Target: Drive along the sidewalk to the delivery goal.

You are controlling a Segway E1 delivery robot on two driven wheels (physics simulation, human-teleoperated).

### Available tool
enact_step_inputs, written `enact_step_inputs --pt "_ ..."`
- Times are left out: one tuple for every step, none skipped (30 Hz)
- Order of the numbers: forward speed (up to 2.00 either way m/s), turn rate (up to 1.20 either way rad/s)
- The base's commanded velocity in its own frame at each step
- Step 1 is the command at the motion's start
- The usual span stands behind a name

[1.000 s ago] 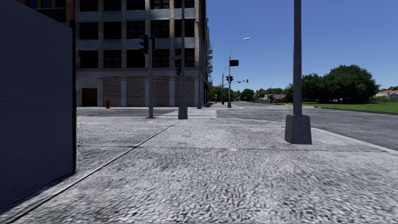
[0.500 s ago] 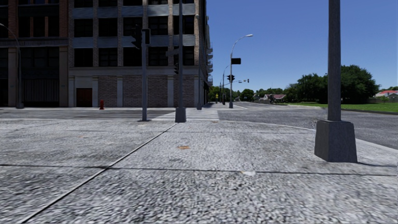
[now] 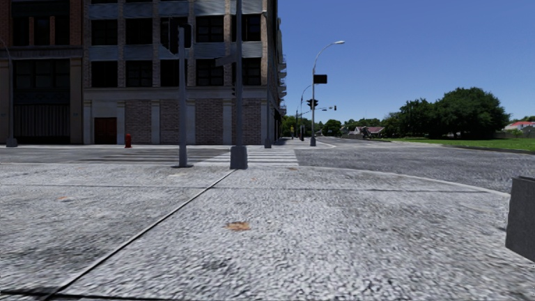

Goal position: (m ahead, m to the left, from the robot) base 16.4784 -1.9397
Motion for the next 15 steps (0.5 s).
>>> enact_step_inputs --pt "2.00 0.00" --pt "2.00 0.00" --pt "2.00 0.00" --pt "2.00 0.00" --pt "2.00 0.00" --pt "2.00 0.00" --pt "2.00 0.00" --pt "2.00 0.00" --pt "2.00 0.00" --pt "2.00 0.00" --pt "2.00 0.00" --pt "2.00 0.00" --pt "2.00 0.00" --pt "2.00 0.00" --pt "2.00 0.00"
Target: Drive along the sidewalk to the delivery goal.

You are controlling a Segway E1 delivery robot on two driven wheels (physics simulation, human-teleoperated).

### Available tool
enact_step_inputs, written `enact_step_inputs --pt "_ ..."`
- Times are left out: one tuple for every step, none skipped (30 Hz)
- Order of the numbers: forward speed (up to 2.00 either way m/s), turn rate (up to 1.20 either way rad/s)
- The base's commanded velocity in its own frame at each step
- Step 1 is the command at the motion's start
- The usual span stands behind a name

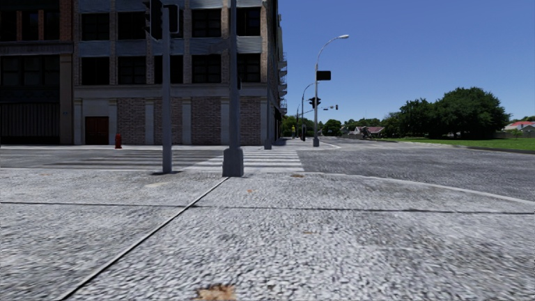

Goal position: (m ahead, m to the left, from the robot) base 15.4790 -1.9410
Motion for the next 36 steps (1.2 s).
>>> enact_step_inputs --pt "2.00 0.00" --pt "2.00 0.00" --pt "2.00 0.00" --pt "2.00 0.00" --pt "2.00 0.00" --pt "2.00 0.00" --pt "2.00 0.00" --pt "2.00 0.00" --pt "2.00 0.00" --pt "2.00 0.00" --pt "2.00 0.00" --pt "2.00 0.00" --pt "2.00 0.00" --pt "2.00 -0.03" --pt "2.00 -0.05" --pt "2.00 -0.05" --pt "2.00 -0.06" --pt "2.00 -0.07" --pt "2.00 -0.07" --pt "2.00 -0.09" --pt "2.00 -0.09" --pt "2.00 -0.10" --pt "2.00 -0.11" --pt "2.00 -0.14" --pt "2.00 -0.14" --pt "2.00 -0.15" --pt "2.00 -0.15" --pt "2.00 -0.17" --pt "2.00 -0.20" --pt "2.00 -0.20" --pt "2.00 -0.22" --pt "2.00 -0.22" --pt "2.00 -0.22" --pt "2.00 -0.22" --pt "2.00 -0.22" --pt "2.00 -0.22"
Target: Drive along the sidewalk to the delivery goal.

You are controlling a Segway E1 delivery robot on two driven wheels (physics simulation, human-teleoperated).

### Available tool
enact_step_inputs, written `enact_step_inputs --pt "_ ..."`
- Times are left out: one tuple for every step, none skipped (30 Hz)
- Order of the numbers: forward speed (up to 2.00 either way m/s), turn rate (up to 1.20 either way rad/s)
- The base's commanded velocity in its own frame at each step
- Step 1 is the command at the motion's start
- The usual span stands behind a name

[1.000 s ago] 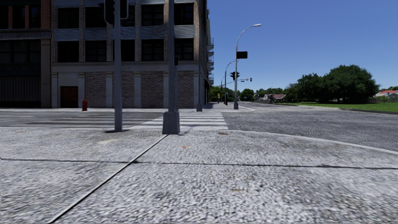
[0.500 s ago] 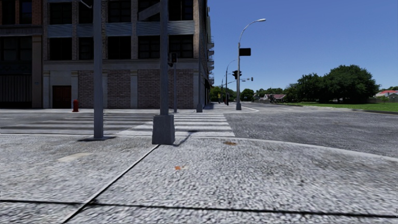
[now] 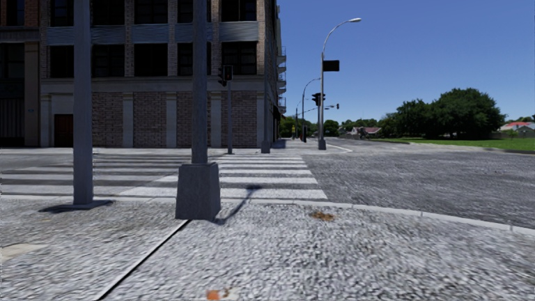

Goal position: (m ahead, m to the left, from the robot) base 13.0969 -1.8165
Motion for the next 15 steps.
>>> enact_step_inputs --pt "2.00 -0.23" --pt "2.00 -0.24" --pt "2.00 -0.24" --pt "2.00 -0.24" --pt "2.00 -0.25" --pt "2.00 -0.25" --pt "2.00 -0.25" --pt "2.00 -0.25" --pt "2.00 -0.25" --pt "2.00 -0.26" --pt "2.00 -0.29" --pt "2.00 -0.29" --pt "2.00 -0.32" --pt "2.00 -0.35" --pt "2.00 -0.36"
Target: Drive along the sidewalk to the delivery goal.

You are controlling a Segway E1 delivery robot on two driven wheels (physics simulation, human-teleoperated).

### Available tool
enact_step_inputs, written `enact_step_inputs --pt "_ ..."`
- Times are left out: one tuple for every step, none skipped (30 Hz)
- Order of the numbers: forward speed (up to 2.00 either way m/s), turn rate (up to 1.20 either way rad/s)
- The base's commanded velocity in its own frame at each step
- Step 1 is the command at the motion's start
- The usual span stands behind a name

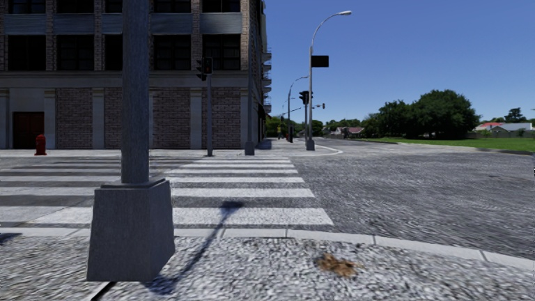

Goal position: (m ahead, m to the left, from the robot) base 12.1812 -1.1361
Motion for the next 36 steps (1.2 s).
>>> enact_step_inputs --pt "2.00 -0.36" --pt "2.00 -0.30" --pt "2.00 -0.05" --pt "2.00 0.00" --pt "2.00 0.00" --pt "2.00 0.00" --pt "2.00 0.00" --pt "2.00 0.00" --pt "2.00 0.00" --pt "2.00 0.00" --pt "2.00 0.00" --pt "2.00 0.00" --pt "2.00 0.00" --pt "2.00 0.00" --pt "2.00 0.00" --pt "2.00 0.00" --pt "2.00 0.00" --pt "2.00 0.00" --pt "2.00 0.00" --pt "2.00 0.00" --pt "1.95 0.00" --pt "1.80 0.00" --pt "1.68 0.00" --pt "1.68 0.00" --pt "1.63 0.00" --pt "1.58 0.00" --pt "1.55 0.00" --pt "1.55 0.00" --pt "1.55 0.00" --pt "1.51 0.00" --pt "1.47 0.00" --pt "1.44 0.00" --pt "1.44 0.00" --pt "1.41 0.00" --pt "1.40 0.00" --pt "1.40 0.00"
